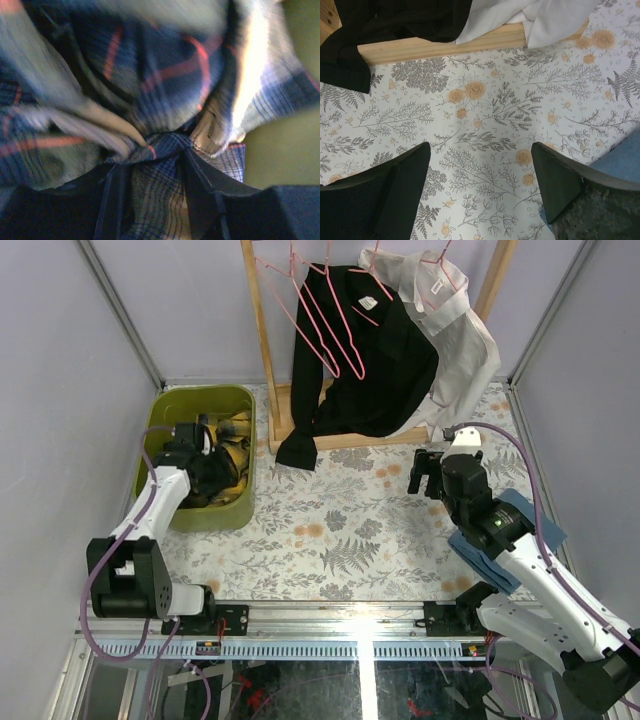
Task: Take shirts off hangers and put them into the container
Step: Place the shirt in the bin.
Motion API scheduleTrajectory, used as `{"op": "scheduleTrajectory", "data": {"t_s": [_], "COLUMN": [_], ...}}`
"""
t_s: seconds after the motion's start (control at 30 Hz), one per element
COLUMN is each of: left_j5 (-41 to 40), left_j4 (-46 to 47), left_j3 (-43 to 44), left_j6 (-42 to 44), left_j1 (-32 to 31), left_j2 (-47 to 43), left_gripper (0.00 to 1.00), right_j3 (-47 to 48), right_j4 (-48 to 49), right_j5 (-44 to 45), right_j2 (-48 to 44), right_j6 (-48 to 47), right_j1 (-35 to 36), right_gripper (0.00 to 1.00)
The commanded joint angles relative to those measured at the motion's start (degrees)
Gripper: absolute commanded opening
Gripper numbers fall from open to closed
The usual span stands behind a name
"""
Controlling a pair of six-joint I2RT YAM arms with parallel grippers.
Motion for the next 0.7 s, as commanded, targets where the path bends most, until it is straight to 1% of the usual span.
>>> {"op": "scheduleTrajectory", "data": {"t_s": [0.0,0.07,0.17,0.27,0.4,0.5,0.53,0.57,0.6,0.67], "left_j5": [-1.36,-4.17,-6.25,-6.79,-7.82,-9.41,-10.08,-10.73,-10.90,-10.83], "left_j4": [1.99,0.62,1.61,4.48,8.20,10.97,11.89,12.46,12.77,13.70], "left_j3": [-5.51,-4.38,-3.33,-4.09,-7.28,-10.29,-11.33,-11.97,-12.32,-12.96], "left_j6": [-1.95,-0.73,-0.22,-0.51,-0.15,0.14,0.23,-0.12,-0.47,-0.42], "left_j1": [-0.17,-0.20,-0.13,-0.12,-0.20,-0.14,-0.10,-0.12,-0.15,-0.13], "left_j2": [1.90,3.79,2.53,-2.14,-9.91,-16.35,-18.29,-20.29,-22.46,-25.35], "left_gripper": [0.40,0.42,0.45,0.62,0.79,0.98,1.00,1.00,1.00,1.00], "right_j3": [4.99,6.73,9.52,11.48,13.31,13.55,13.62,13.66,13.53,11.76], "right_j4": [3.54,4.41,5.84,7.73,10.63,14.92,16.35,17.63,19.18,25.67], "right_j5": [3.83,4.92,5.79,7.23,8.89,8.82,8.75,9.32,10.10,10.56], "right_j2": [1.56,2.44,3.51,4.34,5.05,5.07,5.10,5.06,4.96,3.78], "right_j6": [-4.27,-6.43,-9.90,-13.46,-17.52,-20.41,-21.37,-22.82,-24.05,-27.96], "right_j1": [0.18,0.18,0.18,0.18,0.18,0.18,0.18,0.18,0.18,0.18], "right_gripper": [0.89,0.89,0.89,0.89,0.89,0.89,0.89,0.92,0.99,0.99]}}
